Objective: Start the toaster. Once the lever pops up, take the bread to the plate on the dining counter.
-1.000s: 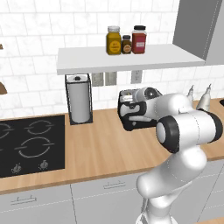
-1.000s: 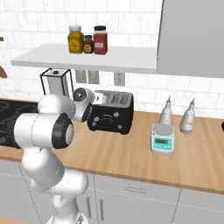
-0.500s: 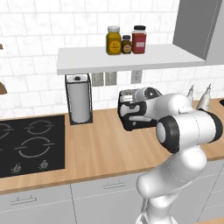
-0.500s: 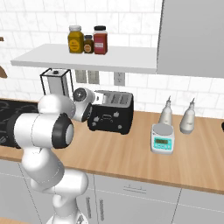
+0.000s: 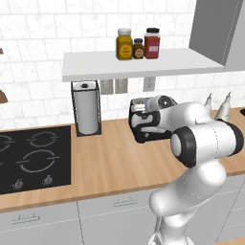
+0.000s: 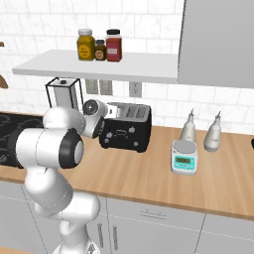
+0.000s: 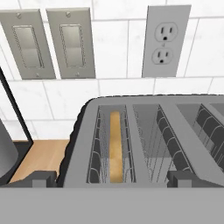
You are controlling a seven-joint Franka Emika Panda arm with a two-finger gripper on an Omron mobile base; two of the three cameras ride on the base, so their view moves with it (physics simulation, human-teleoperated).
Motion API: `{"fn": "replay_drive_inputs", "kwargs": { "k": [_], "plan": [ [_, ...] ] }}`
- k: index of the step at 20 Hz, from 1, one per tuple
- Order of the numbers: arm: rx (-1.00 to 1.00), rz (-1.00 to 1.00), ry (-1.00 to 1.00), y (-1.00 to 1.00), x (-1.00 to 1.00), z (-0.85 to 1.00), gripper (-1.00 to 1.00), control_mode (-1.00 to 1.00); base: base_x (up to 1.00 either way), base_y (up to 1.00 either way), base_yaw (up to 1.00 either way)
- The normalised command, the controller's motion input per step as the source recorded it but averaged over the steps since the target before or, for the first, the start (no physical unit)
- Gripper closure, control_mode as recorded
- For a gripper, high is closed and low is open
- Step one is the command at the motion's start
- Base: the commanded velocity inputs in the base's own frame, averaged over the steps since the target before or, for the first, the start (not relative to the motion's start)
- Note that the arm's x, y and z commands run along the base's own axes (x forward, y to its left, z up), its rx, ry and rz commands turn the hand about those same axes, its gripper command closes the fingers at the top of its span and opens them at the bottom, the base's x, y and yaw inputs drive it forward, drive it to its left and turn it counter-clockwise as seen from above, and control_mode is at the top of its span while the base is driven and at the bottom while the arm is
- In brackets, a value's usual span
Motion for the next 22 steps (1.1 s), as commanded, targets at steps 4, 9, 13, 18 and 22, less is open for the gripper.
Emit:
{"fn": "replay_drive_inputs", "kwargs": {
  "k": [4, 9, 13, 18, 22],
  "plan": [
    [0.0, 0.0, 0.0, 0.0, 0.0, 0.0, -1.0, -1.0, 0.0, 0.0, 0.0],
    [0.0, 0.0, 0.0, 0.0, 0.0, 0.0, -1.0, -1.0, 0.0, 0.0, 0.0],
    [0.0, 0.0, 0.0, 0.0, 0.0, 0.0, -1.0, -1.0, 0.0, 0.0, 0.0],
    [0.0, 0.0, 0.0, 0.0, 0.0, 0.0, -1.0, -1.0, 0.0, 0.0, 0.0],
    [0.0, 0.0, 0.0, 0.0, 0.0, 0.0, -1.0, -1.0, 0.0, 0.0, 0.0]
  ]
}}
